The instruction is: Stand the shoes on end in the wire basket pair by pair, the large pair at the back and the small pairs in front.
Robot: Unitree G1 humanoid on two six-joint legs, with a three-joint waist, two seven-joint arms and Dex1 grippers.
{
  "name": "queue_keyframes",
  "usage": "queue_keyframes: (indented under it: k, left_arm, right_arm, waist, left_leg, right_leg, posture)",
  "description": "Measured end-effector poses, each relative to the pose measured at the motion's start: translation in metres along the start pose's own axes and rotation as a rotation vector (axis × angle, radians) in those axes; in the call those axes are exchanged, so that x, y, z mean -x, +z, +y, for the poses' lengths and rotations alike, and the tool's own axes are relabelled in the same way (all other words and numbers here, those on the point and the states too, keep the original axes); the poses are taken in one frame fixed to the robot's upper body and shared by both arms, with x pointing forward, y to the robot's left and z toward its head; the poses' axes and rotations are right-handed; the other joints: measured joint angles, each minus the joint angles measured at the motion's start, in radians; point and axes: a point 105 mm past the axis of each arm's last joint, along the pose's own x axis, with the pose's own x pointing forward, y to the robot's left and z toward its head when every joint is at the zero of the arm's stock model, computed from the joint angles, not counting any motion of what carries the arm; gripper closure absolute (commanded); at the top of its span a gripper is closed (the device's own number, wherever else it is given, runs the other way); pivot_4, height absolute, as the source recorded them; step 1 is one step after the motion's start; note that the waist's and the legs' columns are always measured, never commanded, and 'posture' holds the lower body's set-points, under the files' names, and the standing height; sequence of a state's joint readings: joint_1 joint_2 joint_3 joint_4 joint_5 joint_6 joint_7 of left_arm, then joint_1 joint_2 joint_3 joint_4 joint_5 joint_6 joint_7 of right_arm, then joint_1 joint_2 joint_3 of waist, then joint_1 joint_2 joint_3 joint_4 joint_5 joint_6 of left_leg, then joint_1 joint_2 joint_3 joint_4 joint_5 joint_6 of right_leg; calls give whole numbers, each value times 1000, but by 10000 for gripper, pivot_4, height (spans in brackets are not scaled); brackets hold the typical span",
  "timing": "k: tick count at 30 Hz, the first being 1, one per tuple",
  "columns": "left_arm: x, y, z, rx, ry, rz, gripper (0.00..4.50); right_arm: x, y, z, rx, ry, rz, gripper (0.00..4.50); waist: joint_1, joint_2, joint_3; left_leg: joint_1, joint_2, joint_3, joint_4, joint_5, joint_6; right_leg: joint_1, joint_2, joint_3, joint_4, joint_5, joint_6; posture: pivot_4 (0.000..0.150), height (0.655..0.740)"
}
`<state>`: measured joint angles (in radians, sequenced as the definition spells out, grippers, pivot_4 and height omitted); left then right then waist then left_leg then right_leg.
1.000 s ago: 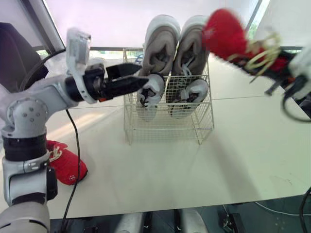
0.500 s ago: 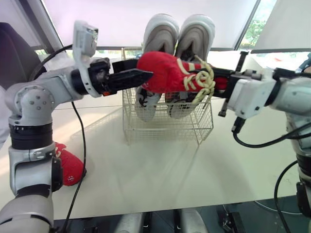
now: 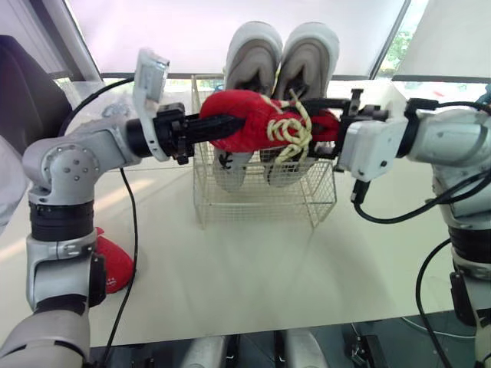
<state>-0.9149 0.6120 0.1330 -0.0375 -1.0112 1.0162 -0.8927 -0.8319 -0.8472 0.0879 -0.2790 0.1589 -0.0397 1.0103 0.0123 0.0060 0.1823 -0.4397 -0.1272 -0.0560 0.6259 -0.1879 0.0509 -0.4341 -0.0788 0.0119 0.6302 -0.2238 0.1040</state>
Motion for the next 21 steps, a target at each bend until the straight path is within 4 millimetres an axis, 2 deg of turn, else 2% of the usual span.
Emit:
queue_keyframes:
  k: [2,5,8,11,14,18,21]
  left_arm:
    - [-1,-1,0,11,3,-3,42543]
    - [-1,0,0,30,0,-21,42544]
    - [4,4,1,50,18,-76,42544]
    - [6,11,0,68,15,-134,42544]
    - [6,15,-3,88,1,-177,42544]
    - [3,20,-5,119,-19,-234,42544]
    - [-1,21,-7,138,-35,-260,42544]
  right_arm:
    - [2,-1,-1,-106,2,0,57]
    - [17,-1,-9,-298,-31,-7,0]
    - [44,-4,-17,-570,-106,-34,0]
    - [65,-10,-17,-847,-201,-96,0]
    - [75,-14,-9,-1070,-269,-167,0]
    - [68,-17,4,-1310,-339,-318,0]
    - [46,-15,10,-1446,-359,-436,0]
  waist:
    - [1,0,0]
    - [3,0,0]
    - [3,-1,0]
    - [1,-1,0]
    - [0,-1,0]
    - [-3,-1,0]
    - [-3,-1,-1]
  left_leg:
    - [0,0,0,0,0,0]
    - [-1,0,-1,0,0,1]
    - [-1,0,-1,0,-1,1]
    - [-1,0,-1,0,-1,1]
    - [-1,0,-1,0,-1,1]
    - [-1,1,-1,0,-1,1]
    - [-1,1,-1,0,-1,1]
  right_leg:
    - [0,0,0,0,0,0]
    - [0,0,0,0,0,0]
    - [0,0,0,0,0,0]
    - [0,-1,0,0,0,0]
    - [0,-1,0,0,0,0]
    - [-1,0,0,0,0,0]
    - [-1,0,0,0,0,0]
  posture:
    - [1500,7400]
    - [1500,7400]
    - [1500,7400]
    - [1500,7400]
    - [1500,7400]
    - [1500,7400]
    - [1500,7400]
